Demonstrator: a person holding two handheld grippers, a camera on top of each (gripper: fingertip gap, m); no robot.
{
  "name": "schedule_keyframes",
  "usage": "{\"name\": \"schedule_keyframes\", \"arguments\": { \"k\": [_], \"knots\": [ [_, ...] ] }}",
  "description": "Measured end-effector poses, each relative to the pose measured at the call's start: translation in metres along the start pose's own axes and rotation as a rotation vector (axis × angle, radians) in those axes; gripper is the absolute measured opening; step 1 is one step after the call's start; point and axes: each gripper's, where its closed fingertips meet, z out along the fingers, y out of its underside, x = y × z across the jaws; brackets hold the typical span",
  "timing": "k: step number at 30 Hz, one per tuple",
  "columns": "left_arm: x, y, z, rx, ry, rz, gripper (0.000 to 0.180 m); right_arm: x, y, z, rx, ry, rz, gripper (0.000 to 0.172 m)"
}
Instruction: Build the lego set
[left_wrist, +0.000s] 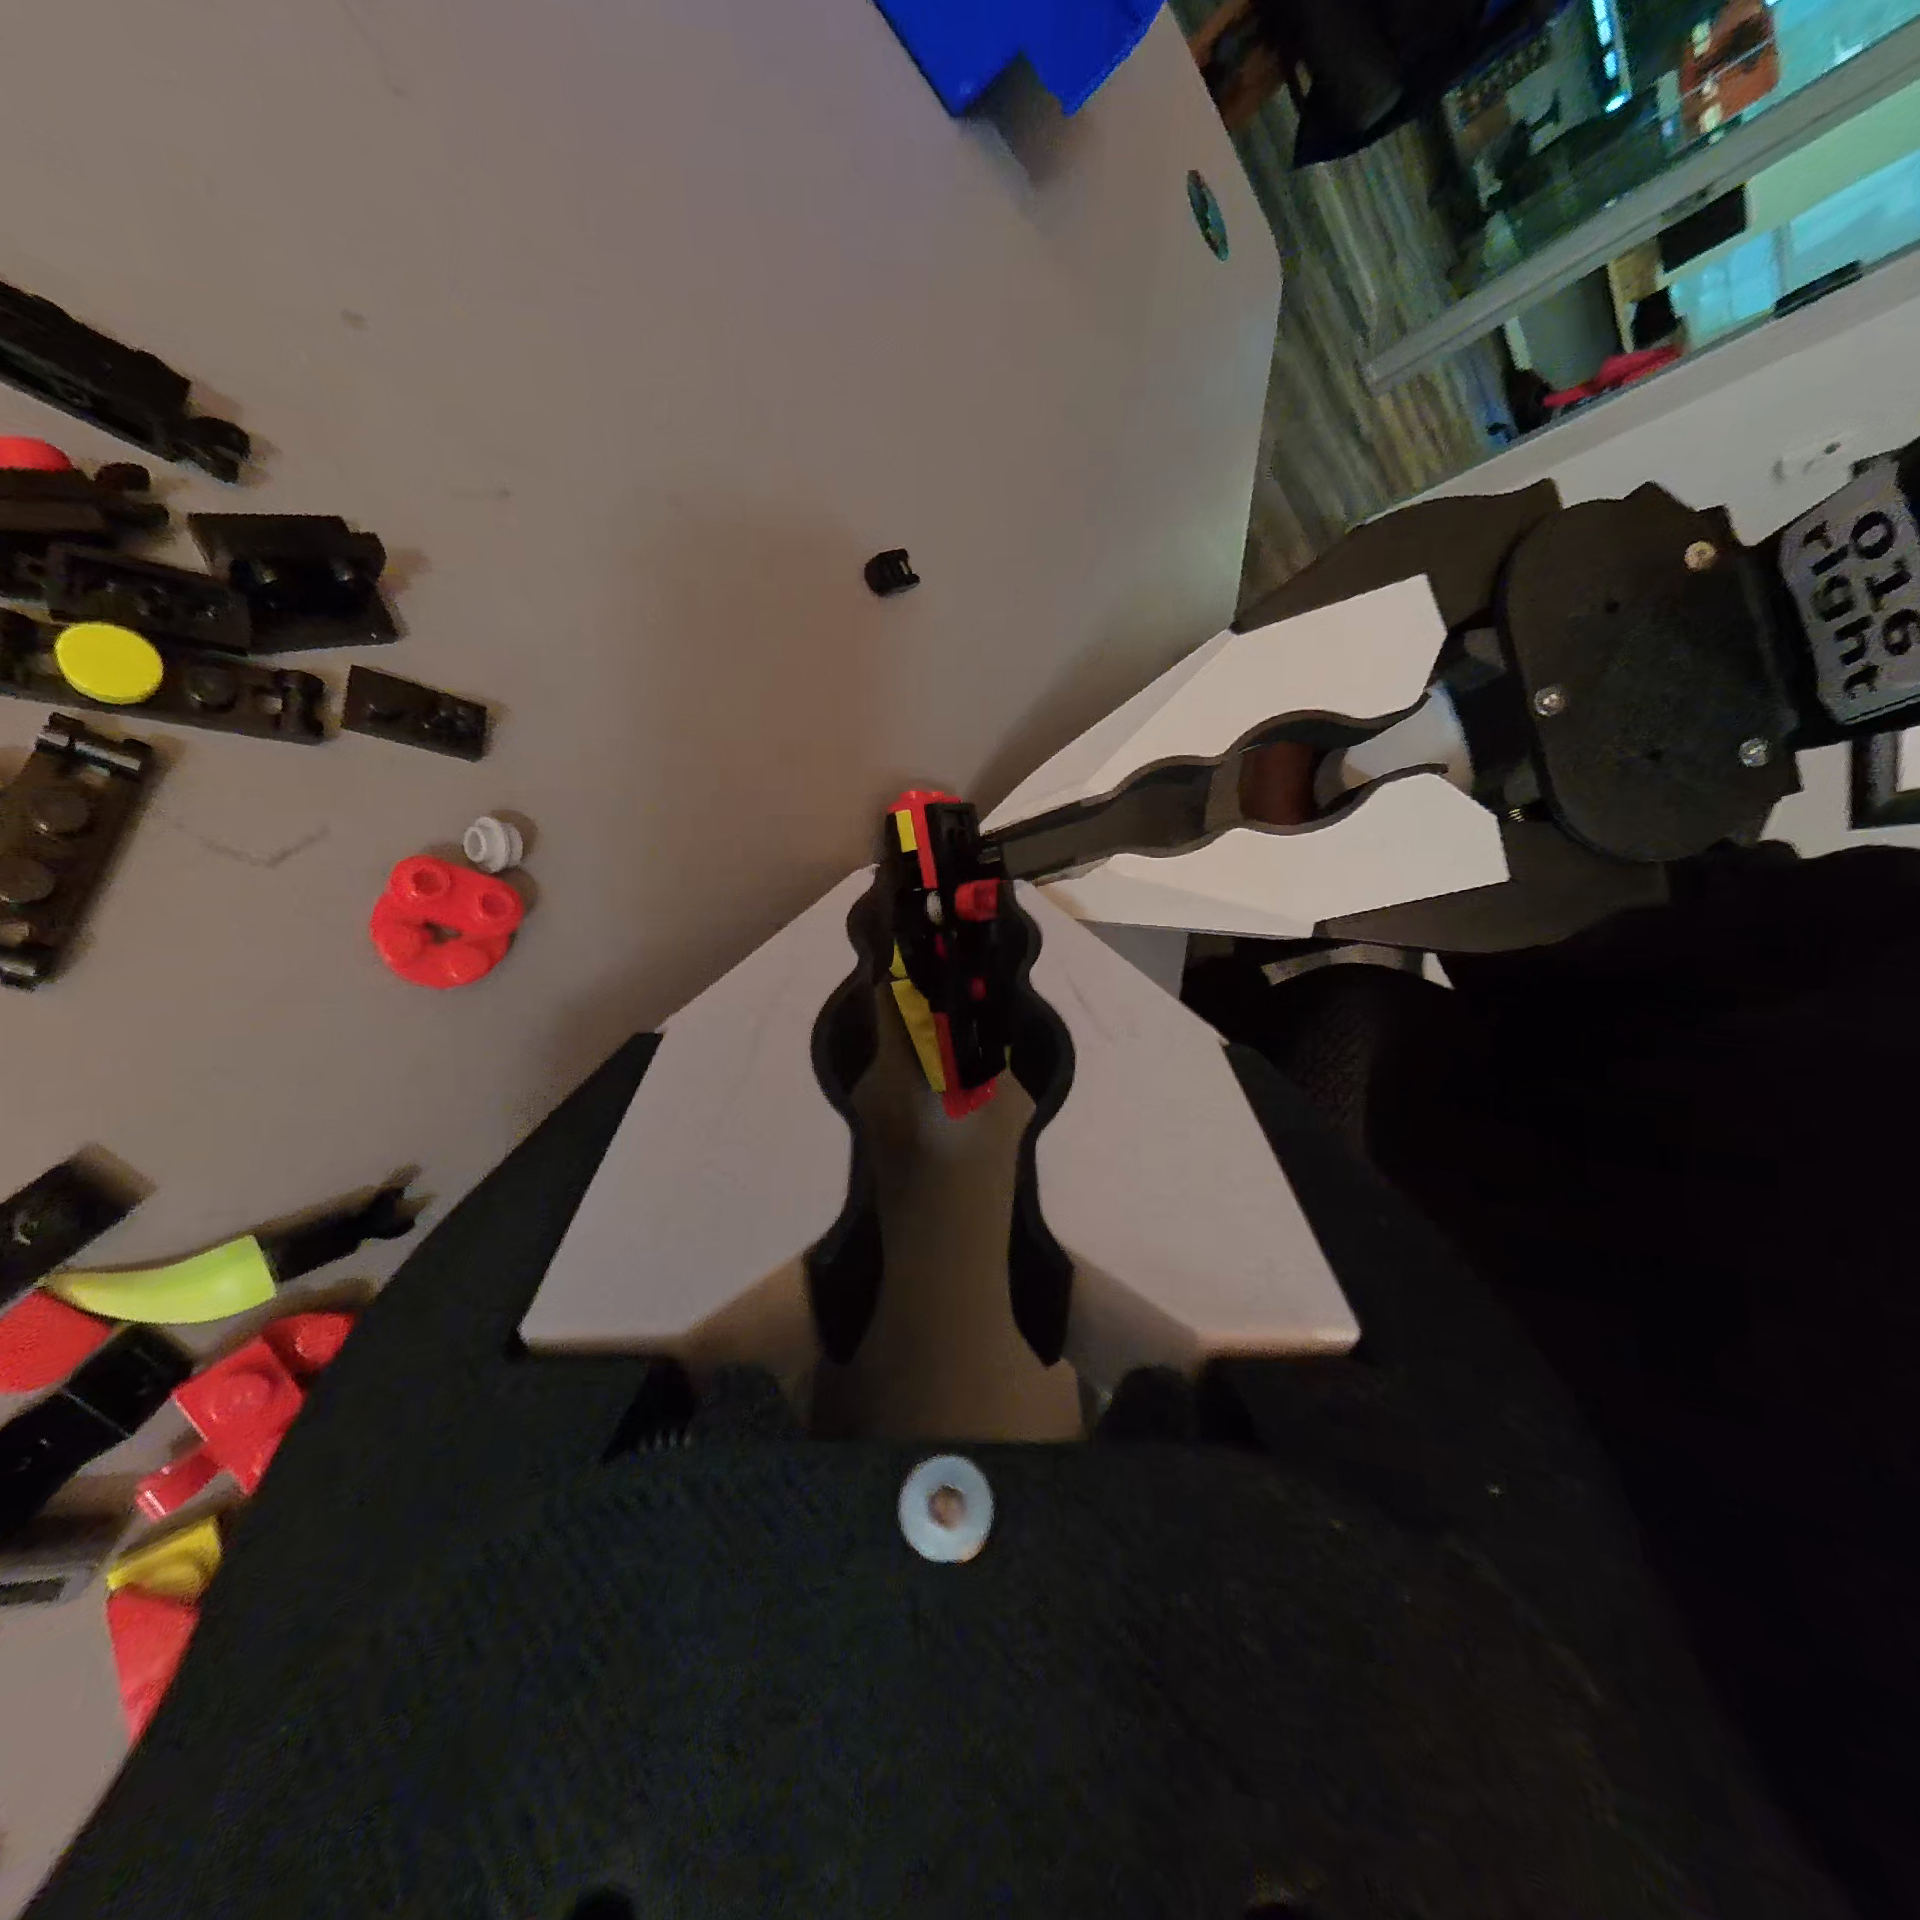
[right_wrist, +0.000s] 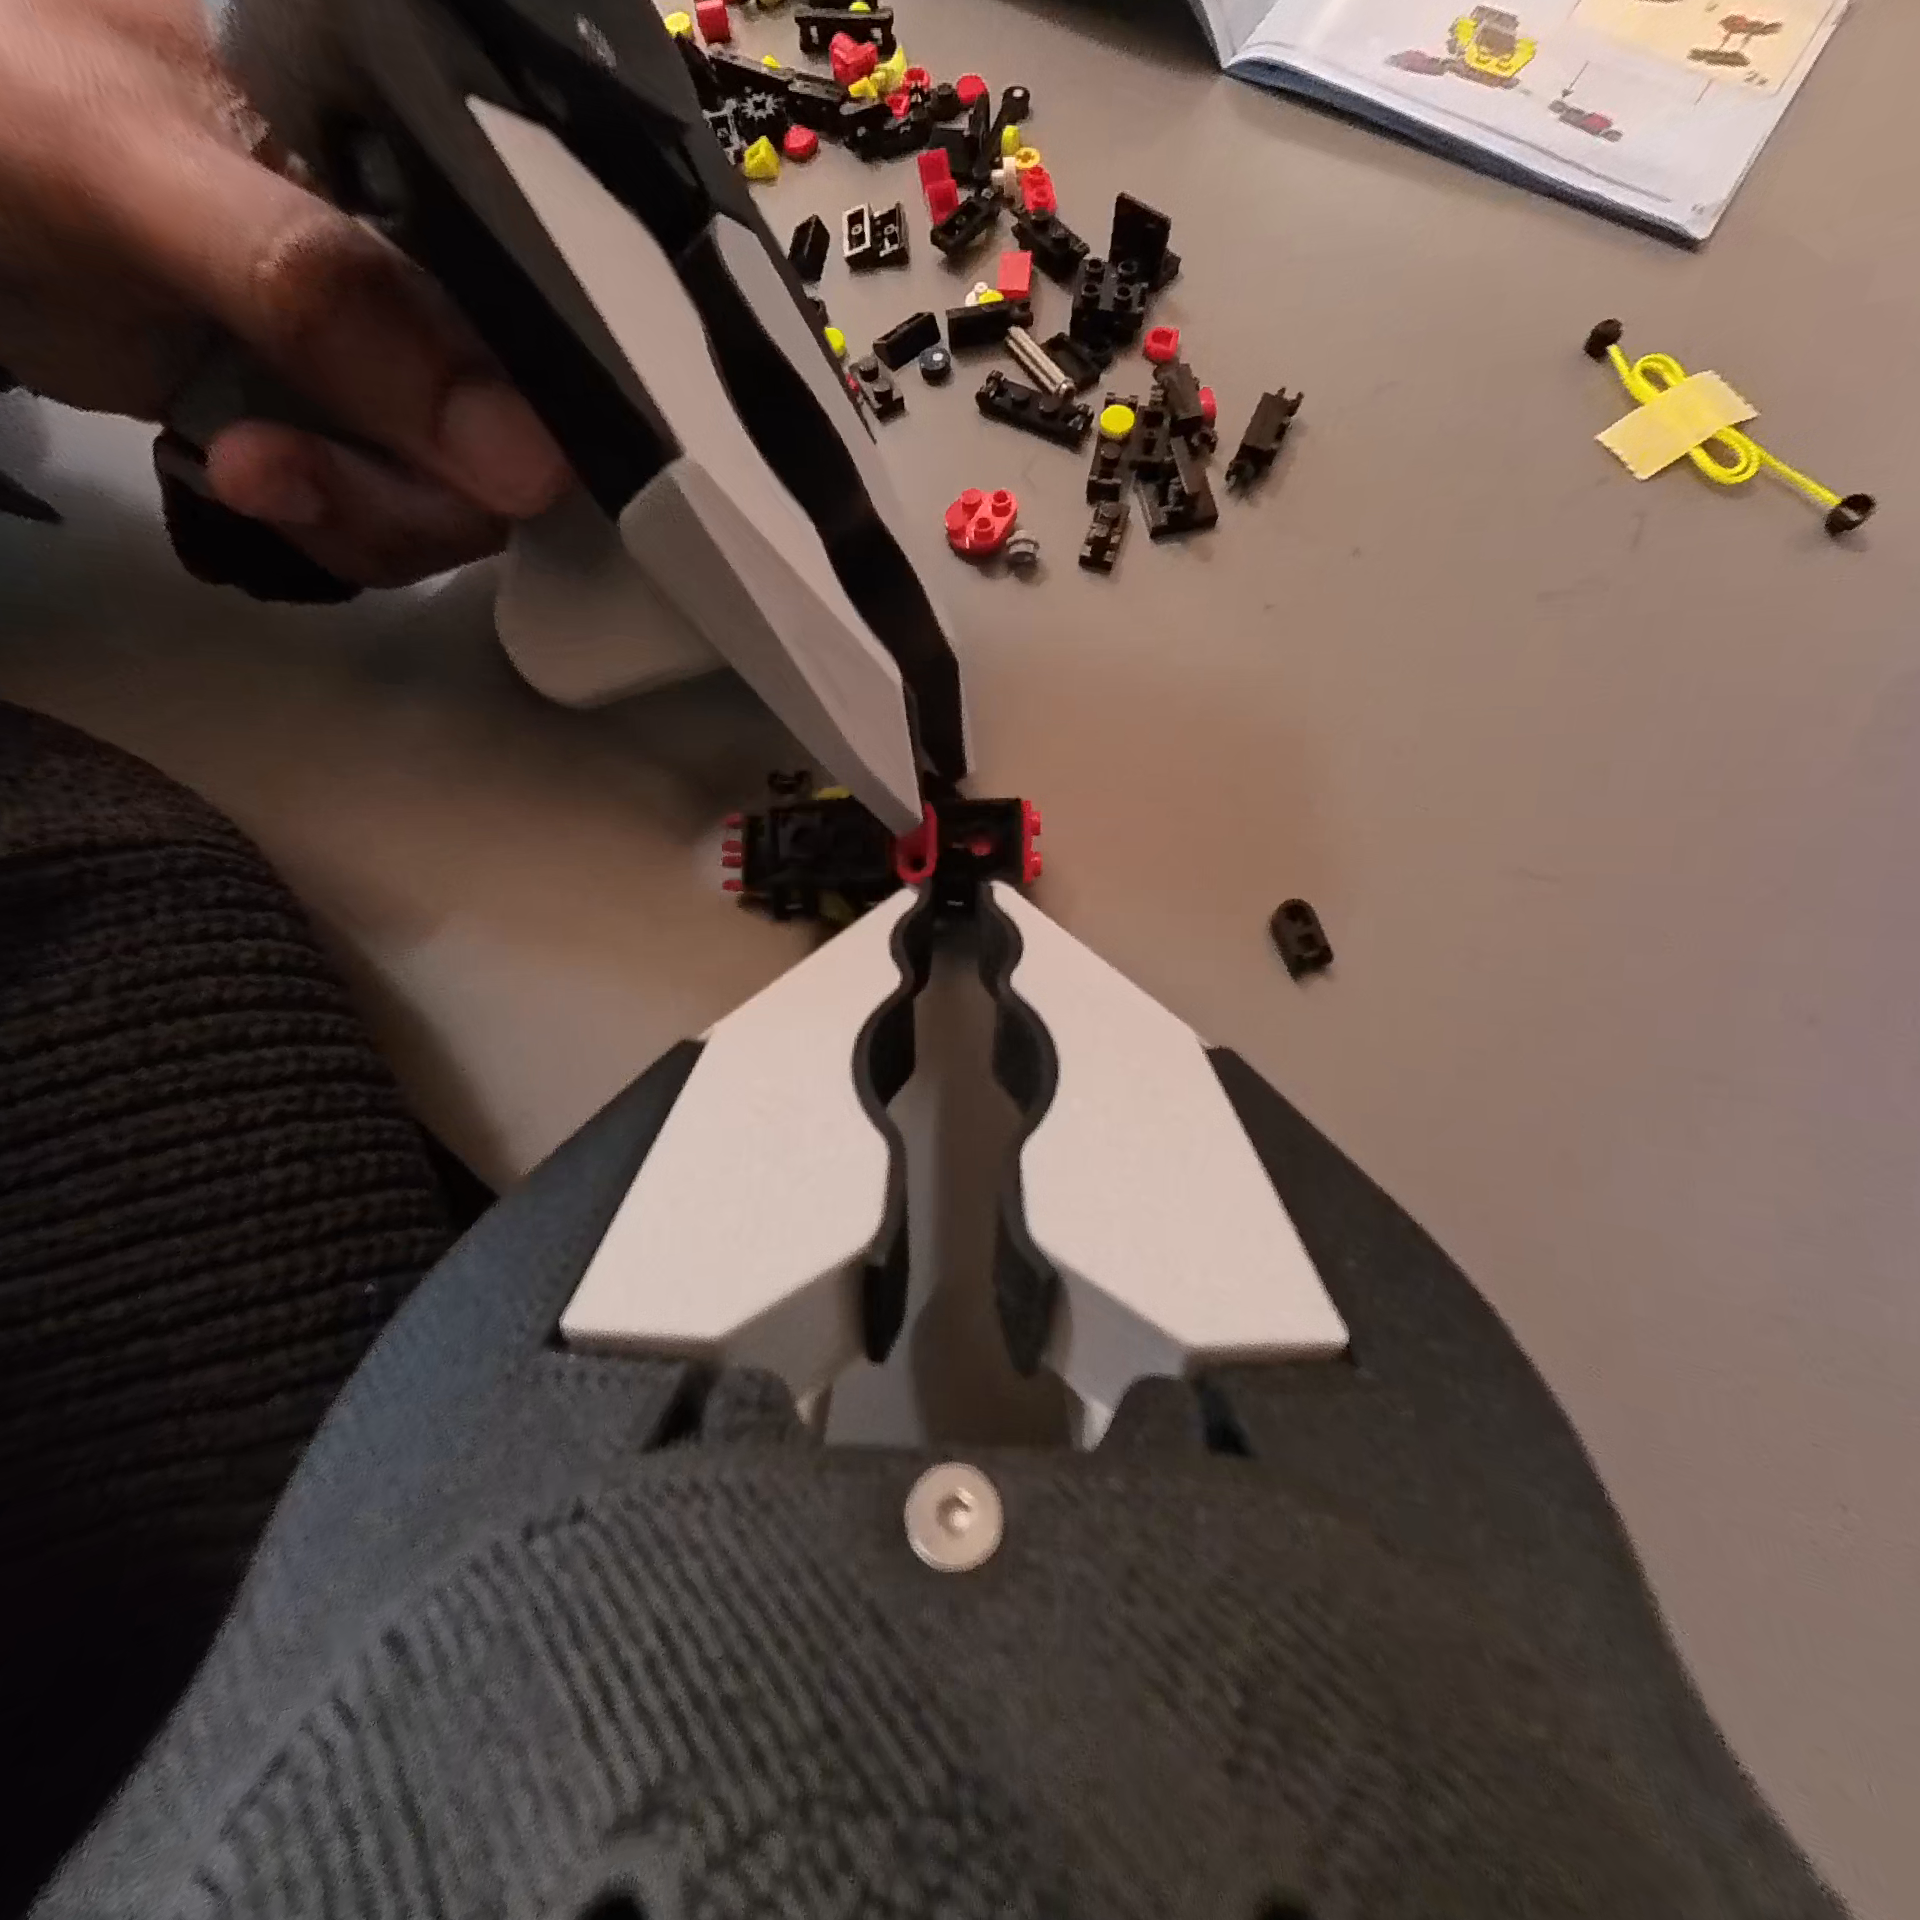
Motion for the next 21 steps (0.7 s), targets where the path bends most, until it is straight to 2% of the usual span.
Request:
{"name": "schedule_keyframes", "arguments": {
  "k": [9, 21],
  "knots": [
    [0.005, 0.007, 0.002, -0.045, 0.096, -0.093, 0.017, -0.006, 0.002, -0.001, -0.015, -0.031, -0.064, 0.006],
    [0.006, 0.011, 0.005, -0.086, 0.051, -0.025, 0.018, -0.01, 0.003, -0.002, -0.025, -0.011, -0.205, 0.006]
  ]
}}
